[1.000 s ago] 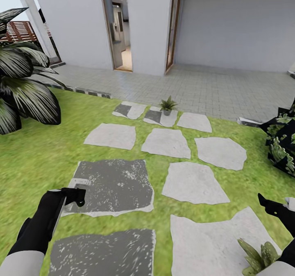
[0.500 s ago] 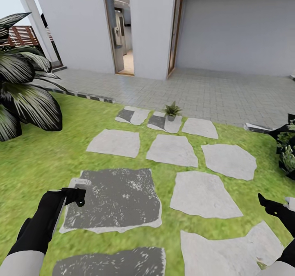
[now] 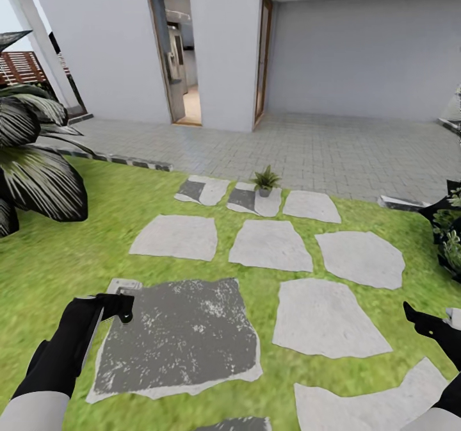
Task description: Pick up the pesticide atomizer in the garden and spray insectifuge to fully cover both potted plants in the garden.
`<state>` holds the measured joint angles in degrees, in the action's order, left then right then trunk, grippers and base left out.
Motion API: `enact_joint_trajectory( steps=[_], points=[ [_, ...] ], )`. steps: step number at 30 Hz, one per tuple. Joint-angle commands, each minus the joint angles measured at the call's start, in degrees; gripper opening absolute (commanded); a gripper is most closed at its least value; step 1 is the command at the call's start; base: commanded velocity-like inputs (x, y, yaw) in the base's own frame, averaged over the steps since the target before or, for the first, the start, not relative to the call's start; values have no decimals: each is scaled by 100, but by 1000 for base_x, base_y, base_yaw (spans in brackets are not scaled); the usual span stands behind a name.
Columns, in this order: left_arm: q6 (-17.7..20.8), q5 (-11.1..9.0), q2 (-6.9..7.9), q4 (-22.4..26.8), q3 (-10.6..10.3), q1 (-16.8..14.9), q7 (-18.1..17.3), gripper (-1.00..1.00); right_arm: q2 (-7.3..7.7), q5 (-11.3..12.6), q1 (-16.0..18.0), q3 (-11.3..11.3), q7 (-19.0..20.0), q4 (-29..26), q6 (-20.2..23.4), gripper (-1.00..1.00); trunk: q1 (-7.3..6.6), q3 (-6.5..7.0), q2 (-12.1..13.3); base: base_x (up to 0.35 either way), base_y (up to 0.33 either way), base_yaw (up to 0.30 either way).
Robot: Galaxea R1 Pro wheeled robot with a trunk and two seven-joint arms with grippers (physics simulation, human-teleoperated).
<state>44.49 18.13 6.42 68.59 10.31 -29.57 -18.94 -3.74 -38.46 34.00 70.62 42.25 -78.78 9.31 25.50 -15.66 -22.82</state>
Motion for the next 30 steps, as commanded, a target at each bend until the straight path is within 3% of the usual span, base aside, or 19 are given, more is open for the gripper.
enact_joint_trajectory(
  steps=[1,6,18,30],
  points=[
    [11,60,0,5,6,-6,-57,-100,-4,-22,11,13,40,-14,26,100,28,-10,-10,293,210,-12],
    [13,60,0,5,6,-6,-57,-100,-4,-22,11,13,38,-14,27,100,28,-5,-10,293,210,-106],
    [12,60,0,5,2,-6,-57,-100,-4,-22,11,13,40,-14,27,100,28,34,-10,293,210,-280],
    [13,60,0,5,-3,-5,-57,-100,-4,-22,11,13,38,-14,27,100,28,39,-10,293,209,-30]
  ],
)
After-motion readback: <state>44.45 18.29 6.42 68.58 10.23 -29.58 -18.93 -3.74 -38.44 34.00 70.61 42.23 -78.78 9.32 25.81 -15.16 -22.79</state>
